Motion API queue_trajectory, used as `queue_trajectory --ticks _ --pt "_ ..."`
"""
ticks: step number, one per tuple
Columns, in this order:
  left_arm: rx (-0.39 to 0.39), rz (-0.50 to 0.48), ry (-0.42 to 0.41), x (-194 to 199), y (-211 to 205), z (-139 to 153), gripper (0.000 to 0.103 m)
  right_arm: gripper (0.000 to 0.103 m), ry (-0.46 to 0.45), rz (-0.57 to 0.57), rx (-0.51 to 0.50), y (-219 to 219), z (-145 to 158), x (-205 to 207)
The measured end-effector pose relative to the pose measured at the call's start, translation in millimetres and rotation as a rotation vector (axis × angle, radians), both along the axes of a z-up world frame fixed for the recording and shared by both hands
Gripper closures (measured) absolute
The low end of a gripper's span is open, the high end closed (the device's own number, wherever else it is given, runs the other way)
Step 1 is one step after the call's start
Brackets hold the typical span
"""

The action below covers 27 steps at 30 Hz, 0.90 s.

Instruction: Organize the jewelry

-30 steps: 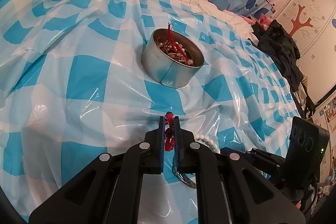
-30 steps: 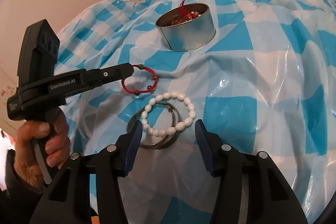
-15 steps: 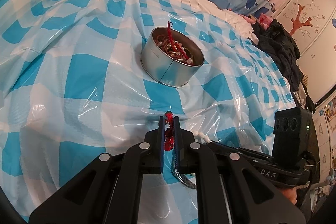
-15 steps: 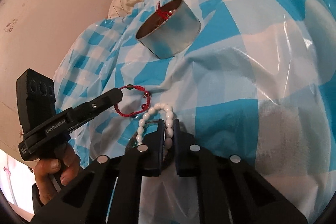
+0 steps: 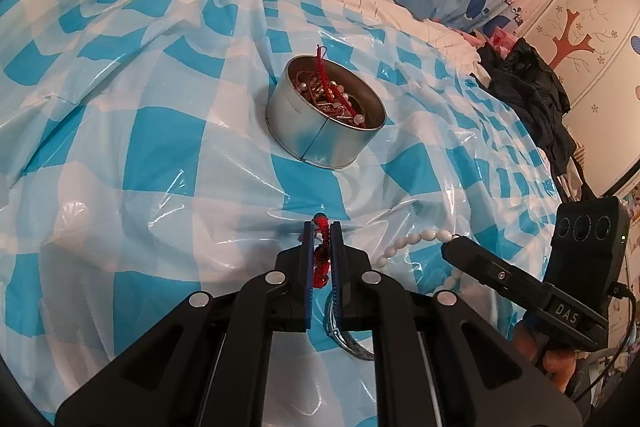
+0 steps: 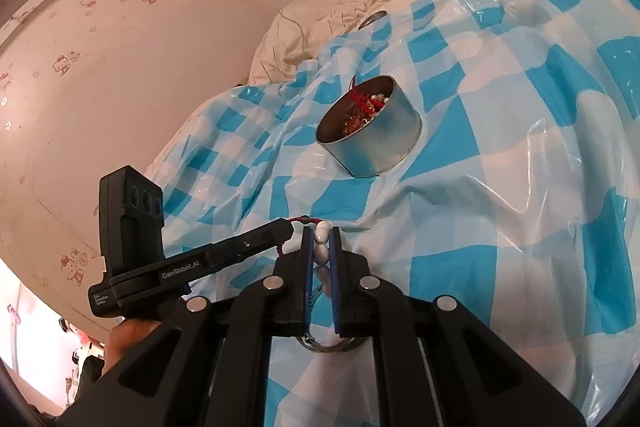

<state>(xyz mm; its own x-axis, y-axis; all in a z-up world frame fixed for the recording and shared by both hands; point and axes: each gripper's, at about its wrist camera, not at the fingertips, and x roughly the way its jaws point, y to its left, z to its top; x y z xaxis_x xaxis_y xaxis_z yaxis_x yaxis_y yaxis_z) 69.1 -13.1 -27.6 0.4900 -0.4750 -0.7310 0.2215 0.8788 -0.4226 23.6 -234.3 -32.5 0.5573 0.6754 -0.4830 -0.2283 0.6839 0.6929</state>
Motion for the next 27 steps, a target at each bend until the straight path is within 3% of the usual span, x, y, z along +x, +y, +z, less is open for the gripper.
queue_trajectory --ticks 27 --pt "0.118 -0.019 -0.059 -1 -13 8 0.096 0.095 -0.059 0.012 -0.003 2 12 -5"
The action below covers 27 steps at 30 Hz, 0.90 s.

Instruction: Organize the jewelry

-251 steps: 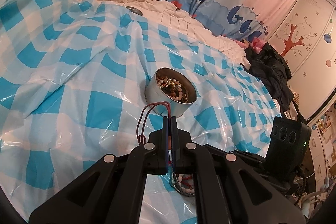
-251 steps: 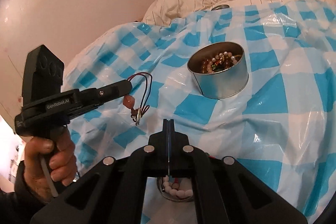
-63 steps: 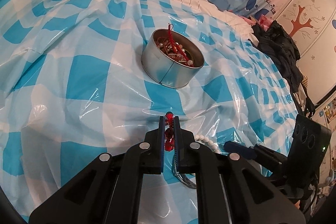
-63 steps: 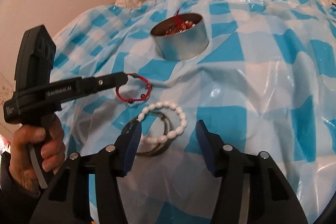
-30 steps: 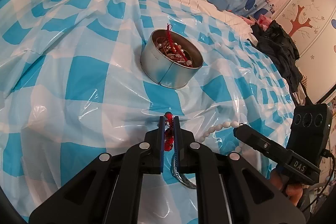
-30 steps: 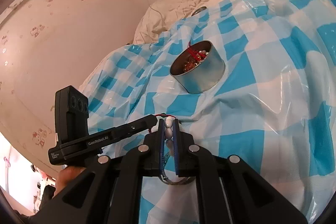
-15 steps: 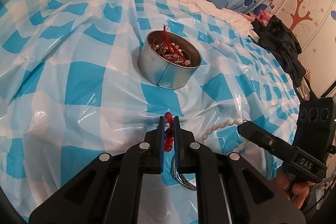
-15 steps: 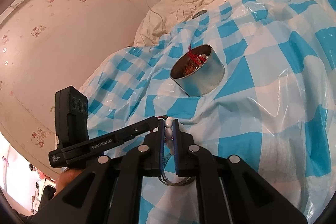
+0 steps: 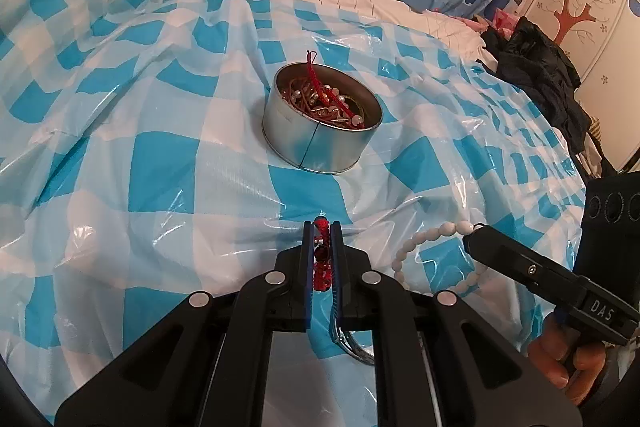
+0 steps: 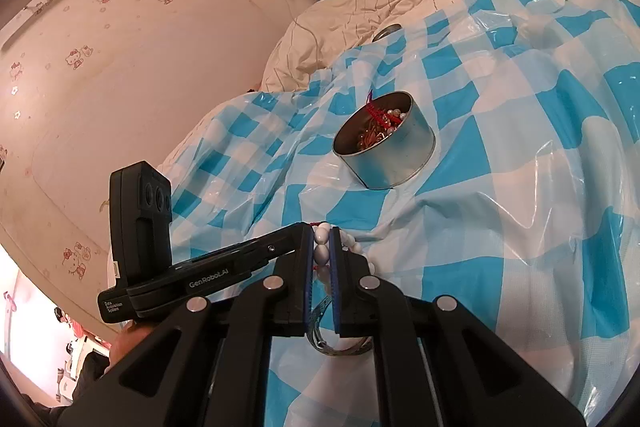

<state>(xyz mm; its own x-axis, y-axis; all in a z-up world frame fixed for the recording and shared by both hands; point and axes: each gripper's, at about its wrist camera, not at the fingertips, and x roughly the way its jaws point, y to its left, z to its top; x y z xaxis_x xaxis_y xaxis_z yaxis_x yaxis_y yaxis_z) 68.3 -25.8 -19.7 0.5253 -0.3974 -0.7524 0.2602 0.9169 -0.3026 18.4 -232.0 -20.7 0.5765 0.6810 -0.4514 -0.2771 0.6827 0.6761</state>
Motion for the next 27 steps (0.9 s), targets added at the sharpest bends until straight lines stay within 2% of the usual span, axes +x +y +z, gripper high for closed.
queue_trajectory --ticks 8,27 --pt "0.025 -0.003 -0.010 -1.0 -3.7 0.4 0.096 0.095 -0.004 0.005 -0.002 1.4 0.9 0.0" --pt "0.018 -0.007 -0.023 -1.7 -6.8 3.5 0.096 0.095 -0.009 0.007 -0.005 0.5 1.7 0.2"
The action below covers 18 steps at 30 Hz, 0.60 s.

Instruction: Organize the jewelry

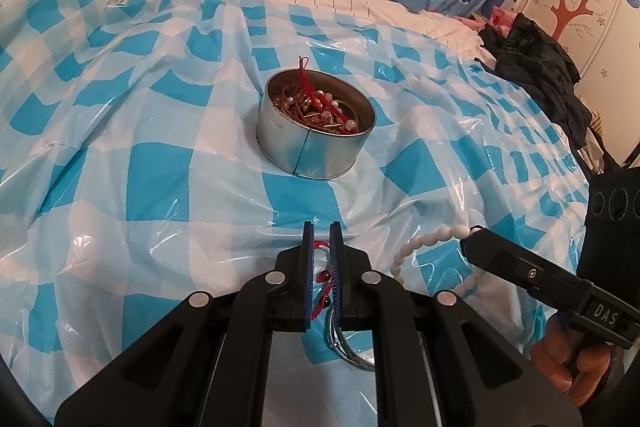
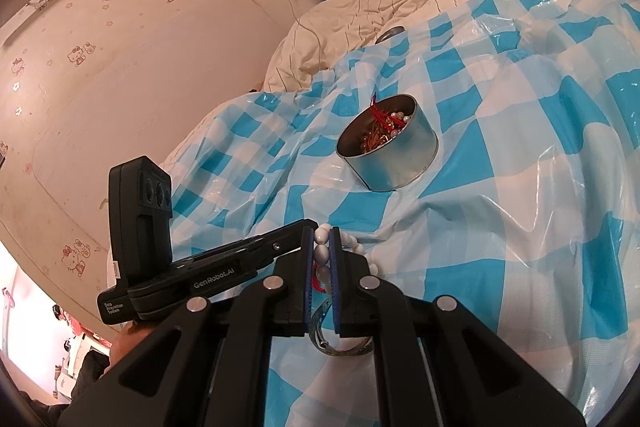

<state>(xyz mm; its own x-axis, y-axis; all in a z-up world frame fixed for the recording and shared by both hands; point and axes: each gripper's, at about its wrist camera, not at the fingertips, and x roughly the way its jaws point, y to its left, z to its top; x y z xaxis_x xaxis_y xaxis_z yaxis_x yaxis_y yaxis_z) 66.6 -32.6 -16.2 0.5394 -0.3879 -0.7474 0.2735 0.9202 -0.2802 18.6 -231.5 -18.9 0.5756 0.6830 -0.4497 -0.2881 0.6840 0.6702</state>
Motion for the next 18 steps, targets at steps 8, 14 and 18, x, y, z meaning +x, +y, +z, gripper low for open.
queue_trajectory --ticks 8,14,18 --pt "0.000 -0.001 -0.004 -0.9 -1.1 0.5 0.096 0.095 0.000 -0.001 -0.001 0.4 0.0 -0.3" --pt "0.000 -0.002 -0.005 -1.2 -2.3 0.8 0.096 0.095 0.002 -0.001 -0.002 0.3 -0.3 -0.2" --pt "-0.001 -0.002 -0.006 -1.6 -2.4 1.0 0.096 0.095 0.002 0.000 -0.002 -0.7 0.1 0.0"
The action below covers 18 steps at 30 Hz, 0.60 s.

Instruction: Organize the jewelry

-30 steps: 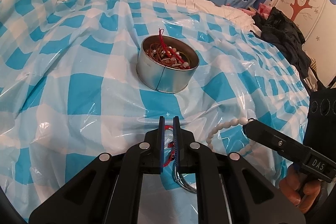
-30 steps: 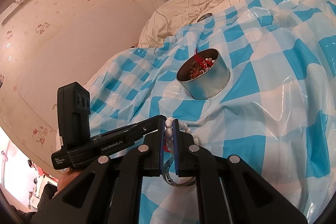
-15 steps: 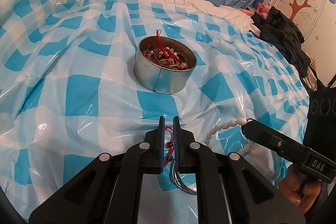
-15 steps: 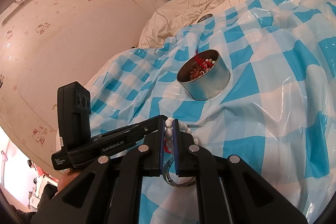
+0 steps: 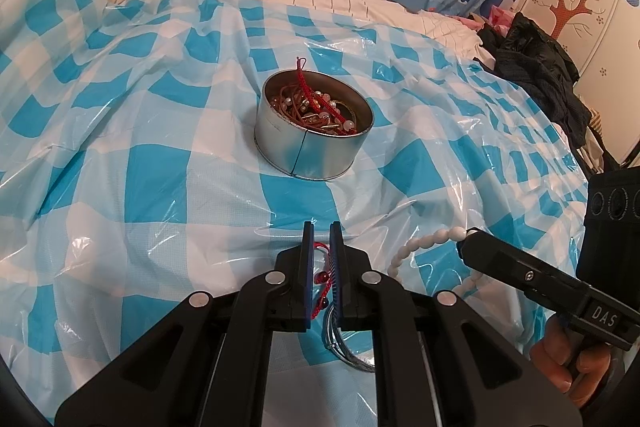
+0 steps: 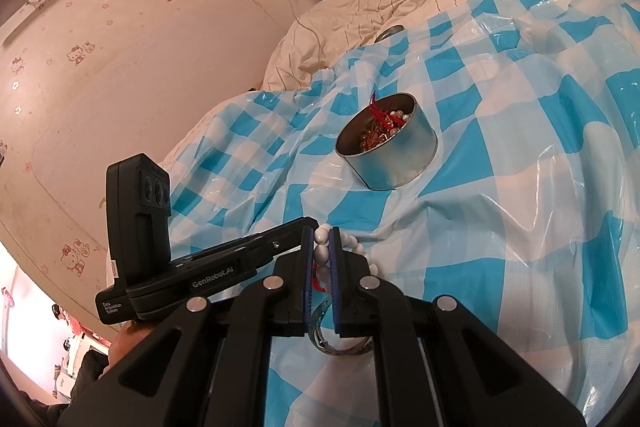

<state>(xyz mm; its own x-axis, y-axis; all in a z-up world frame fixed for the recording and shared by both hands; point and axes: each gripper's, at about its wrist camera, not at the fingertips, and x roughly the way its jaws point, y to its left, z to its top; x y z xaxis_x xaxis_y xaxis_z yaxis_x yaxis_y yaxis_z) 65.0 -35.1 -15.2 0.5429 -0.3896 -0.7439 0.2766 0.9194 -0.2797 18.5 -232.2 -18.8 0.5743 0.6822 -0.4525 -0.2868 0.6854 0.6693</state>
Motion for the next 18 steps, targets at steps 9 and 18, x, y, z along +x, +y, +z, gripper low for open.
queue_trajectory --ticks 9,18 --pt "-0.002 -0.004 -0.013 1 0 3 0.096 0.095 0.000 -0.001 -0.001 1 0 0" --pt "-0.062 0.042 0.015 6 14 1 0.096 0.095 0.004 0.000 -0.004 0 -2 0"
